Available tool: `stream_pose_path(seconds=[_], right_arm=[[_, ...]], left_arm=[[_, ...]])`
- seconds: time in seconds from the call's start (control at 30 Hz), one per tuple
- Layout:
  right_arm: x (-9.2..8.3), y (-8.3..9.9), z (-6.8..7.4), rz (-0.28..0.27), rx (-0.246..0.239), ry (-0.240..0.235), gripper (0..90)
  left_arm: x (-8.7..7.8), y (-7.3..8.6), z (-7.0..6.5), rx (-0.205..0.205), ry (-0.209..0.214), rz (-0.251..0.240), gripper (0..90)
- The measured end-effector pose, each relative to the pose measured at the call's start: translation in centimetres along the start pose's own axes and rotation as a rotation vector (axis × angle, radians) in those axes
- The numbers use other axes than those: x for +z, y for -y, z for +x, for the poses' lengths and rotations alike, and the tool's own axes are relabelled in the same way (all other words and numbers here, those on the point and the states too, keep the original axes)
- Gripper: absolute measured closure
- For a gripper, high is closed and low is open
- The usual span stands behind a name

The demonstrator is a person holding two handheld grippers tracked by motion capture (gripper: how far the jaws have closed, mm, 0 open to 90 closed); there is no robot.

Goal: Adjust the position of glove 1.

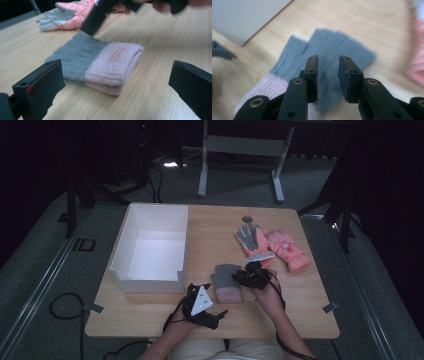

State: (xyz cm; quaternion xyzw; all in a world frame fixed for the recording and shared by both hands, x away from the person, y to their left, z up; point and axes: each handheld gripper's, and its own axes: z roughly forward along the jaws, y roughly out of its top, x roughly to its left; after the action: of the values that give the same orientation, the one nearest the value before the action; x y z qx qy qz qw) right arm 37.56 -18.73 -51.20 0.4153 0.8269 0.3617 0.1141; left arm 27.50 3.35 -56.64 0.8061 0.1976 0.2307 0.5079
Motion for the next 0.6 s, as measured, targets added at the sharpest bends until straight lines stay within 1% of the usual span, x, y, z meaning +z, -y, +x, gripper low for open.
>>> stream_pose_path(seconds=[0.03,0.1,0.13,0.2,0.23,0.27,0.3,0.33,0.37,0.4,0.43,0.47,0.53,0.57,0.6], right_arm=[[-0.4,-0.2,-0.4,-0.005,0.002,0.006,68.7],[-1.0,-0.7,-1.1,-0.018,0.010,0.018,68.7],[-1.2,-0.9,-1.4,-0.019,0.012,0.022,68.0],[-1.4,-1.4,-1.8,-0.019,0.019,0.023,67.0],[-1.3,-1.6,-2.0,-0.015,0.020,0.026,66.3],[-1.2,-1.8,-2.1,-0.010,0.020,0.029,65.4],[-1.0,-1.9,-2.3,-0.009,0.023,0.026,63.7],[-0.7,-2.0,-2.5,-0.004,0.031,0.022,61.5],[-0.4,-2.1,-2.7,0.007,0.044,0.020,59.1],[0.0,-2.1,-2.8,0.016,0.046,0.019,57.9],[0.4,-2.1,-2.9,0.026,0.046,0.031,56.6],[0.8,-2.1,-3.1,0.038,0.047,0.041,55.0],[1.6,-2.2,-3.5,0.049,0.072,0.031,51.5],[2.0,-2.2,-3.7,0.052,0.083,0.029,49.6],[2.5,-2.2,-3.8,0.059,0.090,0.029,48.1]], left_arm=[[0.1,-0.4,0.0,0.008,0.014,0.020,0.0],[0.5,-1.0,0.0,0.038,0.010,0.080,0.0],[0.7,-1.4,0.1,0.028,0.031,0.109,0.0],[1.1,-2.2,0.3,-0.015,0.097,0.141,0.0],[1.3,-2.6,0.1,-0.009,0.098,0.158,3.1],[1.4,-2.9,0.1,0.017,0.113,0.156,4.6],[1.4,-3.2,0.2,0.037,0.168,0.140,4.6],[1.6,-3.4,0.3,0.058,0.182,0.142,5.1],[1.8,-3.6,0.4,0.079,0.204,0.147,7.1],[2.1,-3.7,0.6,0.104,0.217,0.150,9.5],[2.3,-3.7,0.8,0.124,0.214,0.156,10.7],[2.5,-3.7,1.0,0.133,0.226,0.160,12.1],[2.9,-3.5,1.1,0.186,0.205,0.172,14.4],[3.1,-3.4,1.1,0.207,0.202,0.183,14.7],[3.2,-3.2,1.0,0.251,0.176,0.195,15.7]])
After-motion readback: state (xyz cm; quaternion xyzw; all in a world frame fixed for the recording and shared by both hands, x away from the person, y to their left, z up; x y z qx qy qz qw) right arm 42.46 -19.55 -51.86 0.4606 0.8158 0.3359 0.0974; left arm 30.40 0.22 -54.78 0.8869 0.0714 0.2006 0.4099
